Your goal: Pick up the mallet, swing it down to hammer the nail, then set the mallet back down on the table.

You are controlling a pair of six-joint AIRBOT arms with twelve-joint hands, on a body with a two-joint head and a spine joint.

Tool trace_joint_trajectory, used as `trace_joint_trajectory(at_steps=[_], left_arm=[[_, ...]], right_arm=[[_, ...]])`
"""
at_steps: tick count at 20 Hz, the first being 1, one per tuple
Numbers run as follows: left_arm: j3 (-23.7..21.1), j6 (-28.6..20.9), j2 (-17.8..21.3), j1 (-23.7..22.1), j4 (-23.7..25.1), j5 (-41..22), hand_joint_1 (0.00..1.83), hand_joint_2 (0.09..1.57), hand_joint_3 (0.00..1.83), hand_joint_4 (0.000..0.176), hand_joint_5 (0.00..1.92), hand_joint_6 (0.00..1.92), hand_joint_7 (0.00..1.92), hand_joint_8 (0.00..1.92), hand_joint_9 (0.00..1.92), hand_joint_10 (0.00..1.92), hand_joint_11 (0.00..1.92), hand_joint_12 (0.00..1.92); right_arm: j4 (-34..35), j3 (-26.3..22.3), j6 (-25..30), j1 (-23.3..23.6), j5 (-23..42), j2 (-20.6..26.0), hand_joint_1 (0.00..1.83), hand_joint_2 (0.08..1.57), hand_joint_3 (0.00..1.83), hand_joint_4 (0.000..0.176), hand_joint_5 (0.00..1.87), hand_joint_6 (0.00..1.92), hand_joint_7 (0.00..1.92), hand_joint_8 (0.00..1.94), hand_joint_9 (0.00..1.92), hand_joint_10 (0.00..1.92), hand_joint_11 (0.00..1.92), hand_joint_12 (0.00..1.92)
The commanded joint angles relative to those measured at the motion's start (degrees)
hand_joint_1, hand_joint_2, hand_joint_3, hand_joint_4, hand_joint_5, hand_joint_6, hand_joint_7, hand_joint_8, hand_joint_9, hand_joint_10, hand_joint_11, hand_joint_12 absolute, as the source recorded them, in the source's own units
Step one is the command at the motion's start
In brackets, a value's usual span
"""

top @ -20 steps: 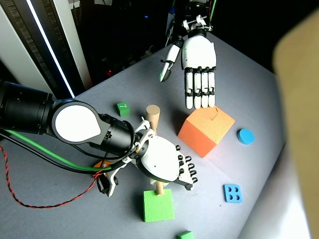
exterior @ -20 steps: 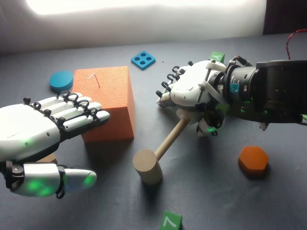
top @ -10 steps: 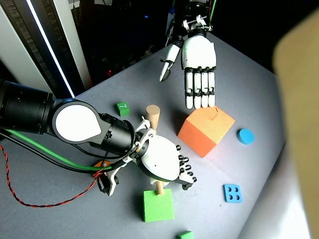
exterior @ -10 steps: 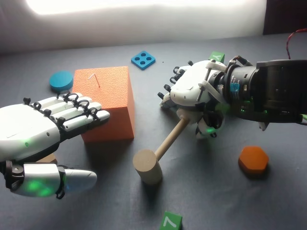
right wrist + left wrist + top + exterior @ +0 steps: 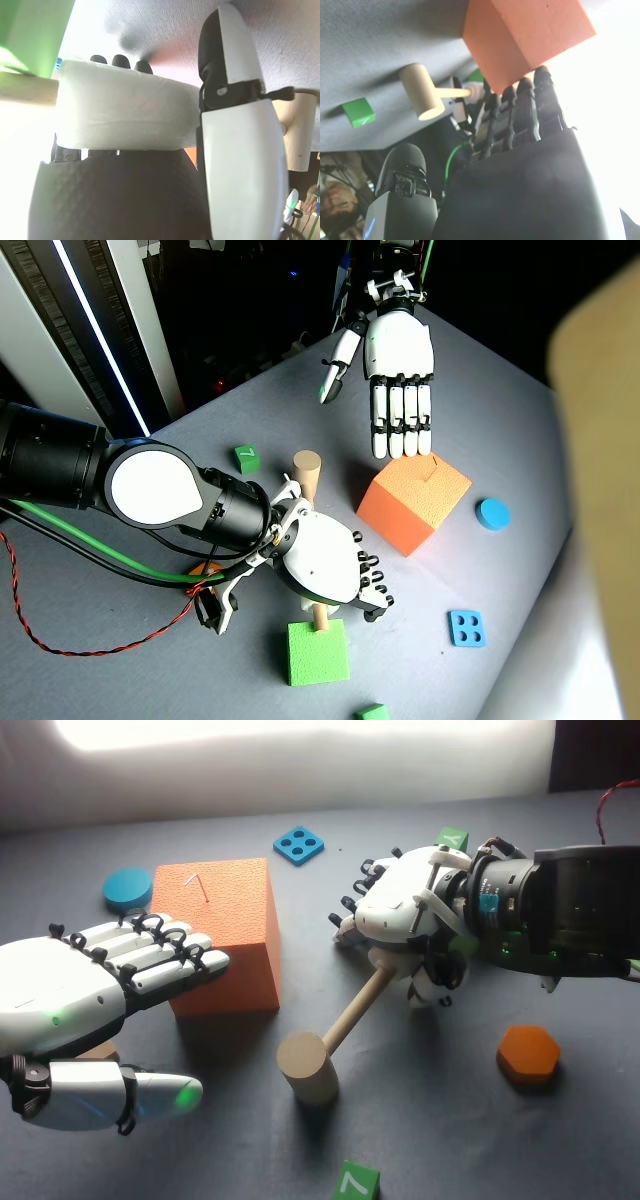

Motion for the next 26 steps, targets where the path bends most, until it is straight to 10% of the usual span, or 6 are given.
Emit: trace_joint_trajectory(at_steps=[1,15,19,21,22,26], left_arm=[[-0.26,-0.46,-0.11,-0.51,0.0,-3.5,0.0,1.22,0.0,0.0,0.0,0.0,0.0,0.0,0.0,0.0,0.0,0.0],[-0.23,-0.46,-0.1,-0.56,0.0,-3.51,0.0,1.22,0.0,0.0,0.0,0.0,0.01,0.0,0.02,0.01,0.01,0.01],[-0.23,-0.46,-0.07,-0.58,0.0,-3.6,0.0,1.23,0.0,0.0,0.02,0.0,0.05,0.01,0.06,0.01,0.03,0.02],[-0.25,-0.46,-0.05,-0.58,0.0,-3.6,0.0,1.24,0.0,0.0,0.01,0.0,0.04,0.01,0.06,0.01,0.03,0.02],[-0.26,-0.46,-0.05,-0.58,0.0,-3.6,0.0,1.23,0.0,0.0,0.01,0.0,0.06,0.01,0.07,0.02,0.05,0.03],[-0.26,-0.46,-0.03,-0.62,0.0,-3.61,0.0,1.23,0.0,0.0,0.01,0.0,0.06,0.01,0.07,0.01,0.05,0.03]], right_arm=[[-1.01,-0.19,-0.39,0.56,2.2,0.23,1.09,0.98,0.0,0.0,0.39,0.01,0.37,0.0,0.33,0.01,0.0,0.89],[-0.78,-0.29,-0.46,0.48,1.88,0.27,1.07,1.01,0.0,0.0,0.73,0.07,0.78,0.07,0.69,0.13,0.08,1.31],[-0.74,-0.37,-0.44,0.73,1.67,0.36,0.96,1.03,0.0,0.0,0.57,1.27,0.6,1.44,0.57,1.37,0.45,1.43],[-0.73,-0.56,-0.45,0.8,1.56,0.49,0.98,1.18,0.02,0.067,0.8,1.3,0.6,1.71,0.61,1.67,0.54,1.6],[-0.73,-0.7,-0.45,0.79,1.46,0.6,0.99,1.09,0.0,0.0,0.63,1.54,0.61,1.79,0.62,1.75,0.57,1.66],[-0.73,-0.95,-0.56,0.76,1.3,0.87,1.0,1.06,0.0,0.0,0.64,1.92,0.76,1.94,0.8,1.92,0.85,1.92]])
